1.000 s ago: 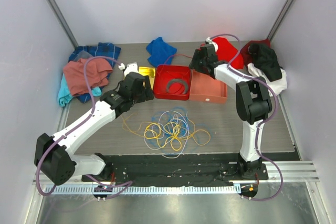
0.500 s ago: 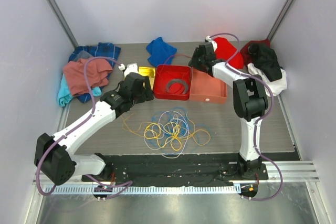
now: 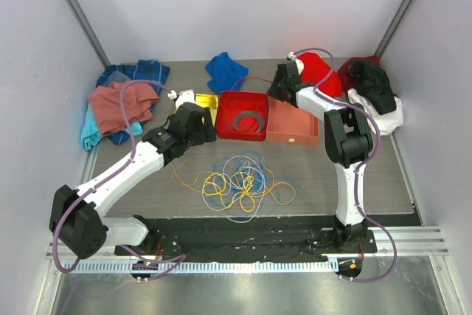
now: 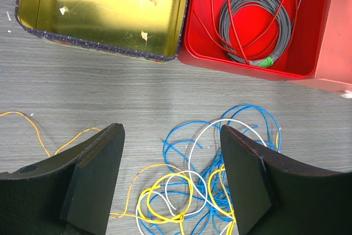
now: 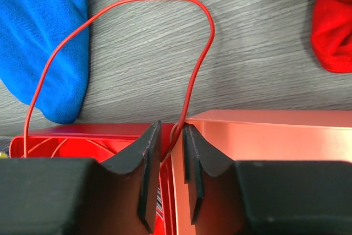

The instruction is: Untangle the cables

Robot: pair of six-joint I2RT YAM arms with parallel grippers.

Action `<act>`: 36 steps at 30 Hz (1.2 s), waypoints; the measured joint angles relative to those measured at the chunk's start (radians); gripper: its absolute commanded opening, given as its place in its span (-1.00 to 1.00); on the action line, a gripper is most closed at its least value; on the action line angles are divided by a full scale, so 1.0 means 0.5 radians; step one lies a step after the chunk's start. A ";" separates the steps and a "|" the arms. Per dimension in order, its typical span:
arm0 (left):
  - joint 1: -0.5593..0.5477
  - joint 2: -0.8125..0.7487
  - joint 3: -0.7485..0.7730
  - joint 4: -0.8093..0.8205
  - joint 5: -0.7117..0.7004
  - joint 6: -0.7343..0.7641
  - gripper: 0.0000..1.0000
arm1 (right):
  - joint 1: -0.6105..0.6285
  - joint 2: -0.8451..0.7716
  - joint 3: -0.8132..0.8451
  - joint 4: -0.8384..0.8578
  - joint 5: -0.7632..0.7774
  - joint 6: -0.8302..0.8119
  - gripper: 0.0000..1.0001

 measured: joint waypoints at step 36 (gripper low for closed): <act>0.000 0.009 -0.032 0.024 0.021 0.000 0.49 | 0.174 -0.608 -0.436 0.064 0.025 -0.036 -0.98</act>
